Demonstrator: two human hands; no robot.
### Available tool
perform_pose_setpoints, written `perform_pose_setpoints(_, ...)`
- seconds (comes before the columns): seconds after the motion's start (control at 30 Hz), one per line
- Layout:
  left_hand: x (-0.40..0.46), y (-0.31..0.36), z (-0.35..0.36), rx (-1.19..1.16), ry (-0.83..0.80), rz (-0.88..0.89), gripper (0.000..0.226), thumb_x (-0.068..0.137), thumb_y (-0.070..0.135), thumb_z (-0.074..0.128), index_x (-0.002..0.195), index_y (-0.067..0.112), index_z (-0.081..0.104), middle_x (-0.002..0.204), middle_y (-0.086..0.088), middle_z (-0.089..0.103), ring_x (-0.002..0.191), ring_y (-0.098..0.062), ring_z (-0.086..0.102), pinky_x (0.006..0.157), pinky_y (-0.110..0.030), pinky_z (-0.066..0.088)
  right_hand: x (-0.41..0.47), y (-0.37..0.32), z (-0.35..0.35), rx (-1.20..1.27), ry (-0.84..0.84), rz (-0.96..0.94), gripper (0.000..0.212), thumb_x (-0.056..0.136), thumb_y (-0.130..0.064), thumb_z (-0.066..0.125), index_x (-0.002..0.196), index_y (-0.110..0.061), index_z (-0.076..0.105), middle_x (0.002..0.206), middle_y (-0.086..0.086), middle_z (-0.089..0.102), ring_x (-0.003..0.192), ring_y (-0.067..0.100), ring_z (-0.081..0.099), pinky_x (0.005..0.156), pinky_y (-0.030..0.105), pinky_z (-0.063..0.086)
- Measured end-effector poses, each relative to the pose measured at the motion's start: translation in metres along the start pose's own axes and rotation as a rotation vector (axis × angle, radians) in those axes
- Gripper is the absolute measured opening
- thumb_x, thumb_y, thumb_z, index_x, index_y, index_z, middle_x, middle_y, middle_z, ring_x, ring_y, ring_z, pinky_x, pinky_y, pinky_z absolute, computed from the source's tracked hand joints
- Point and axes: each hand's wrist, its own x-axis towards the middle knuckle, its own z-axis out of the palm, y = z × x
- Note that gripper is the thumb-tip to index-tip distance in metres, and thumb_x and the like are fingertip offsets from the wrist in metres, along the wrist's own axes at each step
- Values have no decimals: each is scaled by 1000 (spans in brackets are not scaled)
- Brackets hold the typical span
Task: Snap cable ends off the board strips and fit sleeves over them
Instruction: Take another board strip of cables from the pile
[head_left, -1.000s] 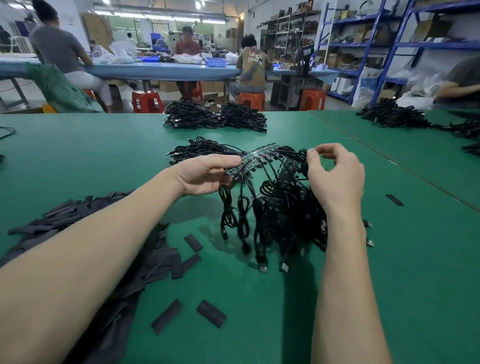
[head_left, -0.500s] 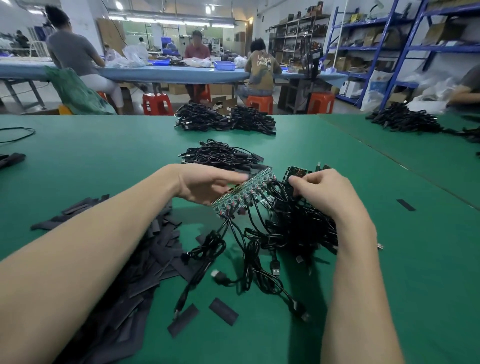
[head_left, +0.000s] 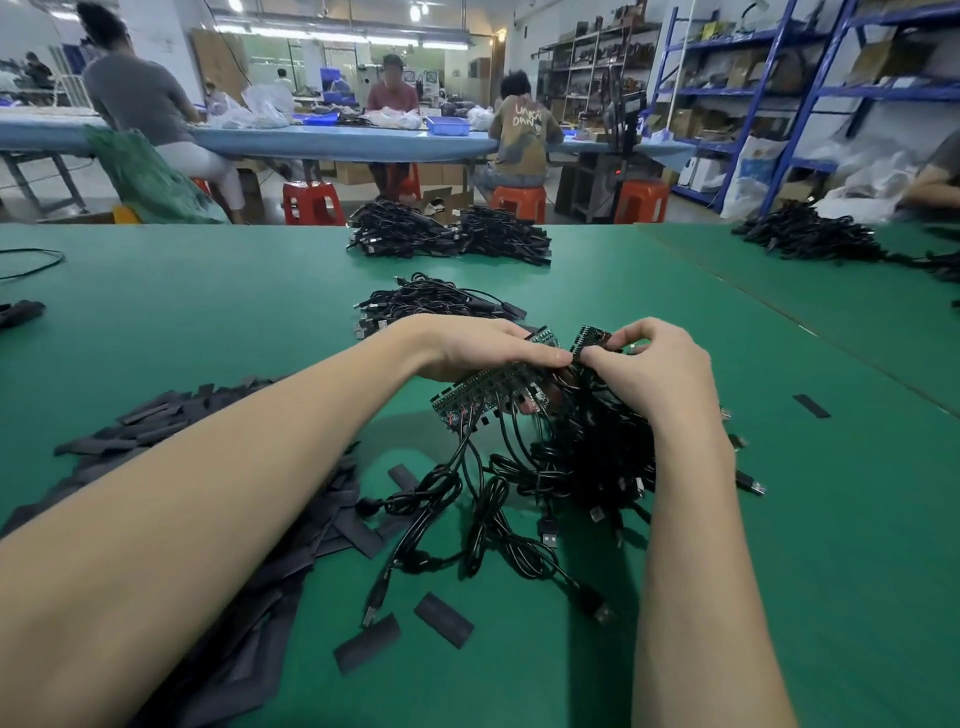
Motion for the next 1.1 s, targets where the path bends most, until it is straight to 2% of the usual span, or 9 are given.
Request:
perform_pose_setpoints(0.1,-1,-6,1,-29,-41,-8,63,85,56,64,138,23,55,159,2,36,145,-16,30,121,-37,17,-1,0,1,30,36,43,36,71,-40,74,100,-26,57,96,-6,62,82,15,56,64,31,37)
perform_pose_setpoints(0.2,0,-8,2,-57,-76,13,25,98,40,60,109,22,71,120,1,70,96,-3,67,81,-13,55,-5,0,5,108,109,16,38,70,-35,73,104,-27,57,96,-7,63,88,19,58,69,31,39)
perform_pose_setpoints(0.27,1,-9,2,-57,-44,25,20,100,34,60,102,16,69,100,-1,74,78,-9,70,75,-22,59,-6,0,7,120,173,22,31,70,-34,70,98,-29,60,91,-12,65,88,18,61,71,31,43)
perform_pose_setpoints(0.4,-2,-12,5,-77,-26,51,24,99,32,62,105,9,66,96,-7,75,81,-22,69,95,-47,53,-5,1,6,133,211,29,23,71,-37,68,92,-30,62,85,-16,67,85,15,62,77,32,47)
perform_pose_setpoints(0.63,-9,-23,-6,-114,-93,104,18,97,32,64,107,18,58,89,4,75,77,-13,70,85,-32,52,-4,6,8,158,173,-26,18,87,-36,66,103,-28,62,104,-7,71,92,17,63,78,33,51)
perform_pose_setpoints(0.73,-7,-25,-6,-156,18,137,22,97,38,63,115,25,59,92,2,76,79,-12,70,86,-33,49,-5,2,7,75,106,-18,39,83,-48,68,112,-26,53,104,-6,67,97,21,61,80,37,50)
perform_pose_setpoints(0.87,-1,-34,-3,-95,194,58,53,98,56,53,143,27,49,134,9,64,113,-4,59,110,-31,33,-4,2,-3,-44,-88,38,70,71,-50,84,120,-23,42,107,-2,59,97,24,56,75,36,41)
perform_pose_setpoints(1.0,2,-36,-2,-454,130,75,30,103,38,53,122,15,53,76,3,72,65,-13,67,60,-28,56,-3,5,-5,9,-114,36,77,73,-35,86,132,-25,37,107,-1,60,99,23,58,79,38,44)
perform_pose_setpoints(1.1,-5,-32,-3,-435,17,70,24,102,35,56,114,14,53,76,2,70,64,-14,65,50,-25,53,-4,5,4,60,-19,25,64,78,-23,80,128,-24,41,112,0,62,101,24,58,84,39,49)
